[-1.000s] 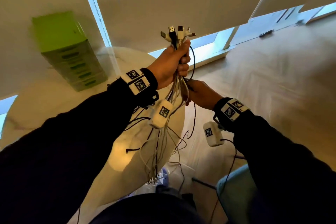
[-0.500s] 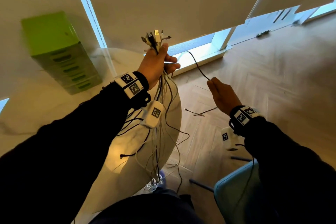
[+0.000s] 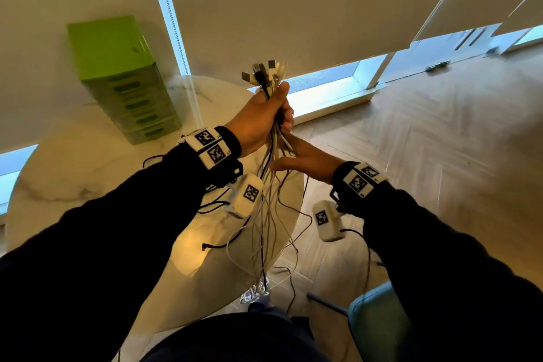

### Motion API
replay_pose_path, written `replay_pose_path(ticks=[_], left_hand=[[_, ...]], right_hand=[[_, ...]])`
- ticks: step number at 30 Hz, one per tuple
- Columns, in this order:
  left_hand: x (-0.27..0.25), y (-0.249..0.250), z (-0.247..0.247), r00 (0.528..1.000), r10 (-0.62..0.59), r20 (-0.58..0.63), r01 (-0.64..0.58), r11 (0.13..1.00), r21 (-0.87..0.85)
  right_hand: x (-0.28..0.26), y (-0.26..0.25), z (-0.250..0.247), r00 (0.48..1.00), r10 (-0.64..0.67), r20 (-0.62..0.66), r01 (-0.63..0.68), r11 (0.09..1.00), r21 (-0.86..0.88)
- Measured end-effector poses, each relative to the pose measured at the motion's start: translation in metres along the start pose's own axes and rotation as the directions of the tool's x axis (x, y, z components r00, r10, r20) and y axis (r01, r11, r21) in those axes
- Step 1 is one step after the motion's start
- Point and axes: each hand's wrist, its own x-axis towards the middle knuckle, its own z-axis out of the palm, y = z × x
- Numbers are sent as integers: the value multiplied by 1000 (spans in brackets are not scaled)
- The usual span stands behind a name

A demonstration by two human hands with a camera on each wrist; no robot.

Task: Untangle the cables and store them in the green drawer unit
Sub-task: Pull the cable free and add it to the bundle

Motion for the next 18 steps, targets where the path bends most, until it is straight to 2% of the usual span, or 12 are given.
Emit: replay_pose_path(ticks=[2, 4, 7, 11, 18], left_hand=[[-7, 6, 3, 999, -10, 41, 8, 999, 39], [-14, 11, 4, 996, -6, 93, -5, 993, 118], [-23, 14, 2, 991, 14, 135, -44, 975, 218], [-31, 20, -6, 994, 38, 105, -48, 994, 97], [-33, 49, -15, 993, 115, 33, -111, 989, -97]], right_hand=[[6, -12, 13, 993, 5, 118, -15, 996, 85], [7, -8, 21, 987, 10, 163, -30, 992, 119], [3, 12, 15, 973, 110, 201, -133, 986, 105], [-9, 39, -10, 965, 259, 40, -252, 959, -126], [-41, 57, -59, 913, 364, -184, -407, 844, -350]])
